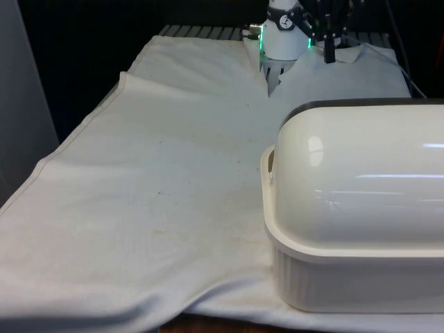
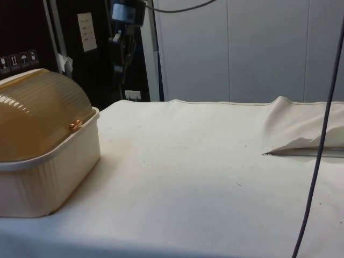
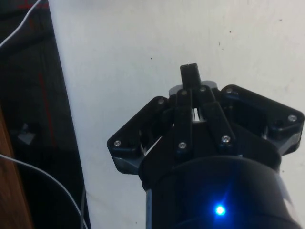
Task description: Open the lid, then close it.
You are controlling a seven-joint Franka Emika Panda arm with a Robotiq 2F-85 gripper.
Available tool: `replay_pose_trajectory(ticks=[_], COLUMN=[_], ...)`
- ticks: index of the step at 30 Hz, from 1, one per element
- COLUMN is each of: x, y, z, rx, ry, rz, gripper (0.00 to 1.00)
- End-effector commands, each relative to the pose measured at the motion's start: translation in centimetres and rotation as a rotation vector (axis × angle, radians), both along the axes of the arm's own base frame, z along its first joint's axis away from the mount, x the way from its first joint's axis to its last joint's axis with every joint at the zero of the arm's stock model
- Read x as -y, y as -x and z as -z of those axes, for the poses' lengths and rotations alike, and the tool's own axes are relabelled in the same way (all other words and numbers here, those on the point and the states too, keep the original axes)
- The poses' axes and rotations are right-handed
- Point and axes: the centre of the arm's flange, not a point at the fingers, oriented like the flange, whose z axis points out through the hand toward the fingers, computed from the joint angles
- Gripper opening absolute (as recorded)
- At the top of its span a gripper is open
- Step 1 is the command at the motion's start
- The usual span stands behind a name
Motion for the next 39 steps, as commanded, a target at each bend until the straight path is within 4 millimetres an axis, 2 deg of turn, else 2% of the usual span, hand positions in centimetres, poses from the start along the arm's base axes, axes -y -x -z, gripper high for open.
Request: replay_pose_trajectory(ticks=[1,12,13,18,31,39], x=[-0.3,-1.6,-1.2,-2.3,-3.6,-4.3], y=[-0.1,-1.3,-1.0,-2.0,-3.8,-4.1], z=[0.3,3.0,2.8,4.5,7.5,8.8], rx=[0.013,0.037,0.027,0.047,0.073,0.089], ry=[-0.012,-0.019,-0.007,-0.018,-0.014,-0.017], rz=[-0.001,-0.003,-0.003,-0.007,-0.008,-0.005], gripper=[0.0,0.0,0.0,0.0,0.0,0.0])
